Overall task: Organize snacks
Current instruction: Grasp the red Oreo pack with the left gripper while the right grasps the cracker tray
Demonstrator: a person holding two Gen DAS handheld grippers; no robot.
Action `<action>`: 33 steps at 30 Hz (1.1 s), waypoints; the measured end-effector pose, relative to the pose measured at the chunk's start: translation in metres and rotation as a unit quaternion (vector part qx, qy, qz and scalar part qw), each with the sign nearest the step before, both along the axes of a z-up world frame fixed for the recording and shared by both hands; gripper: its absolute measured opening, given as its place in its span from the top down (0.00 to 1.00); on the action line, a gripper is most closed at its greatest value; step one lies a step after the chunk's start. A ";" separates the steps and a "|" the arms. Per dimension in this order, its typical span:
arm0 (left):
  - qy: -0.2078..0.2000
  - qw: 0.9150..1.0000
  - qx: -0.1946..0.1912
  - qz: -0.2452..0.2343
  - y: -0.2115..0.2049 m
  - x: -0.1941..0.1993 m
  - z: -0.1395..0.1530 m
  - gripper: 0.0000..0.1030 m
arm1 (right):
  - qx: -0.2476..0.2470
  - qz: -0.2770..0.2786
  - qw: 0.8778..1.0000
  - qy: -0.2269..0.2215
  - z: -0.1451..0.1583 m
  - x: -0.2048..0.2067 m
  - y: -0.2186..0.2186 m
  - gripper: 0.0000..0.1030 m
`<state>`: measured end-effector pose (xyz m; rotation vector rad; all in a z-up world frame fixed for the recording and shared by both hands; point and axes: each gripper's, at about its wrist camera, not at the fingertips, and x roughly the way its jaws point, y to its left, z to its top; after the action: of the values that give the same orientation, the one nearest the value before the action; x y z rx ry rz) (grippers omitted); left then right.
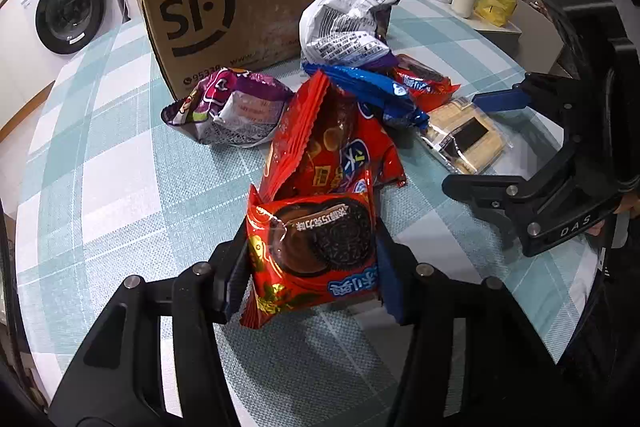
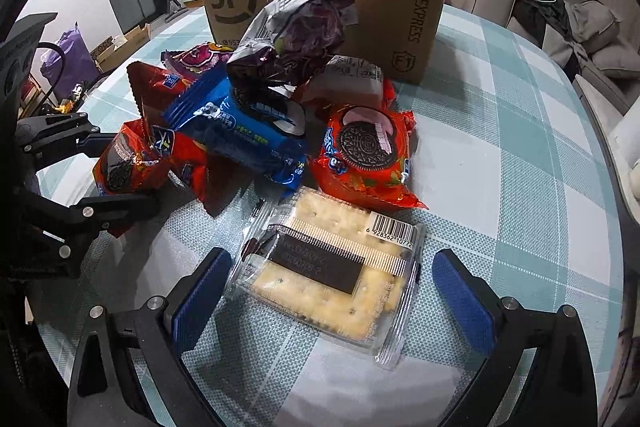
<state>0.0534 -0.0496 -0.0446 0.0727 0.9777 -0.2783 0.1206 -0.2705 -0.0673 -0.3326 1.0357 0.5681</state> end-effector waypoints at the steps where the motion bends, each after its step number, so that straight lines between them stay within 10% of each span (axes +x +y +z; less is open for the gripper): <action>1: -0.002 1.000 -0.001 -0.001 0.000 0.000 0.001 0.50 | 0.000 0.000 1.000 0.000 0.000 0.000 0.000 0.01; 33: -0.036 0.998 -0.049 0.026 0.019 -0.006 0.028 0.50 | 0.027 0.025 0.999 -0.009 0.013 -0.008 -0.004 0.32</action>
<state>0.0478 -0.0311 -0.0169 -0.0322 0.8924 -0.2733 0.1121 -0.2748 -0.0541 -0.3154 0.9945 0.6354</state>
